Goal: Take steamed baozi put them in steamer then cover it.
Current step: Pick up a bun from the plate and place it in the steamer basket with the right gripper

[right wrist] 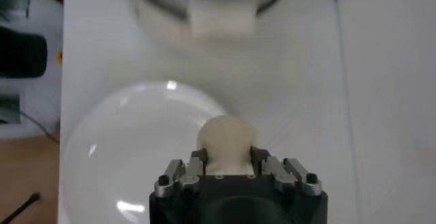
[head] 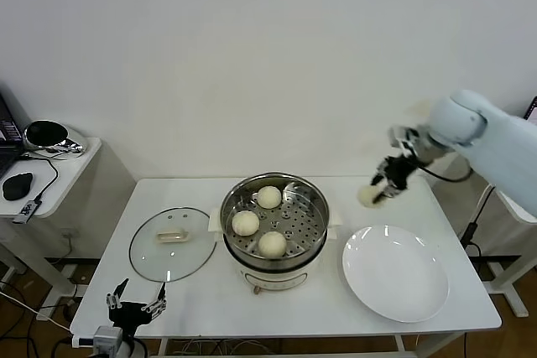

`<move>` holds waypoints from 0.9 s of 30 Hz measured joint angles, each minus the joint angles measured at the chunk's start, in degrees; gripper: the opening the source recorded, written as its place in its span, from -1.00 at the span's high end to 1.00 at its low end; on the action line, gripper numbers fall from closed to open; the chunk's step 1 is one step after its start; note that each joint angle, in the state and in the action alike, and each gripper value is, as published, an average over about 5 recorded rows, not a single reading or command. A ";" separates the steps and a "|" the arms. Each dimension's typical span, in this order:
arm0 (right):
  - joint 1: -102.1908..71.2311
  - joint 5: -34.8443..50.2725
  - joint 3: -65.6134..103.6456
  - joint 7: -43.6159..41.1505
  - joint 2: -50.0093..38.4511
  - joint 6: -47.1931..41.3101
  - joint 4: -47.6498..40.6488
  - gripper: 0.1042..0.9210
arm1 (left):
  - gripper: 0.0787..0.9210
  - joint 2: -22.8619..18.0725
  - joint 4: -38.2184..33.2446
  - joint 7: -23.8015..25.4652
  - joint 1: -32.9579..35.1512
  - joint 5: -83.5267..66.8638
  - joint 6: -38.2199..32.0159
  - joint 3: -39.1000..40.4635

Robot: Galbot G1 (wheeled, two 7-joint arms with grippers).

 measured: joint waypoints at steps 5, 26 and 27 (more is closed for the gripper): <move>4.53 4.09 -5.16 0.43 5.85 -2.31 -1.02 0.20 | -0.77 -0.15 -0.73 0.01 0.21 -0.81 0.25 -0.44; 1.39 3.40 -10.96 2.53 21.68 -5.08 -8.26 0.20 | -0.77 -0.67 -0.80 -0.13 0.07 -3.06 0.38 -1.25; 0.93 2.93 -10.84 2.58 21.90 -5.06 -8.60 0.20 | -0.77 -0.70 -0.80 -0.13 0.09 -3.08 0.38 -1.24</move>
